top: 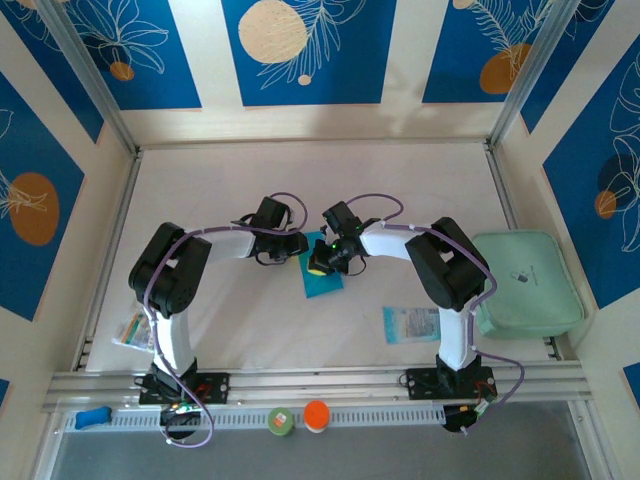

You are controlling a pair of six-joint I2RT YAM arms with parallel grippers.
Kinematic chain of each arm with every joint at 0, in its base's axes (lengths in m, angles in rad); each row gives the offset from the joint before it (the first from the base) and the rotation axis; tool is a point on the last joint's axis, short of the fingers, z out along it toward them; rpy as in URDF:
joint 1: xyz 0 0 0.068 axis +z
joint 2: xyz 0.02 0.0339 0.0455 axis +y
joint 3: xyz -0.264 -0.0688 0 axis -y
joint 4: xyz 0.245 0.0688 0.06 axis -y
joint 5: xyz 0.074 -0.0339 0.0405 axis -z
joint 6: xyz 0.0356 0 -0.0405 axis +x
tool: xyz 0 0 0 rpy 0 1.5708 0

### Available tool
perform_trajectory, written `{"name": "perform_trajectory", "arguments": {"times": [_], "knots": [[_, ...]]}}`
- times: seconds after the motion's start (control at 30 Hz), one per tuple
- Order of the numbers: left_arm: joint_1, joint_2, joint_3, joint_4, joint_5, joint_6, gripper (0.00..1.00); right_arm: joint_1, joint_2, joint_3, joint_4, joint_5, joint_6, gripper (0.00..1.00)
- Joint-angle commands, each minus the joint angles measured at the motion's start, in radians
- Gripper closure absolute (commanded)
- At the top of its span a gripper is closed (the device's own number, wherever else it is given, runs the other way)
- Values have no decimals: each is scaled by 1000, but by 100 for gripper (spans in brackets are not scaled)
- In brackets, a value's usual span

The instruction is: Fold a paper plane with a square sheet of paper (pick it up from the middle)

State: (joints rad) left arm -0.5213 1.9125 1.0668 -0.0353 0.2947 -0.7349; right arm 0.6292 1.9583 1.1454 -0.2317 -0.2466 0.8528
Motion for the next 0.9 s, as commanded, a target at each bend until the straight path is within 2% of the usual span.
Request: {"name": "perform_trajectory", "arguments": {"times": [0.0,0.23,0.4,0.63,0.73,0.87], "knots": [[4,6,-19,-79,-16,-13,76,8,16,11,-54,-5,-10,98],[30,-80,54,-156,-35,-34,70,6,30,5,-58,-7,0,85],[74,-142,80,-226,-90,-50,67,4,34,6,-55,-10,5,74],[104,-269,-13,-229,-141,-96,61,1,34,8,-41,-28,6,53],[103,-316,-65,-201,-116,-121,60,-1,34,3,-35,-31,6,52],[94,-358,-132,-147,-51,-164,61,-5,36,-14,-6,-44,0,61]]}}
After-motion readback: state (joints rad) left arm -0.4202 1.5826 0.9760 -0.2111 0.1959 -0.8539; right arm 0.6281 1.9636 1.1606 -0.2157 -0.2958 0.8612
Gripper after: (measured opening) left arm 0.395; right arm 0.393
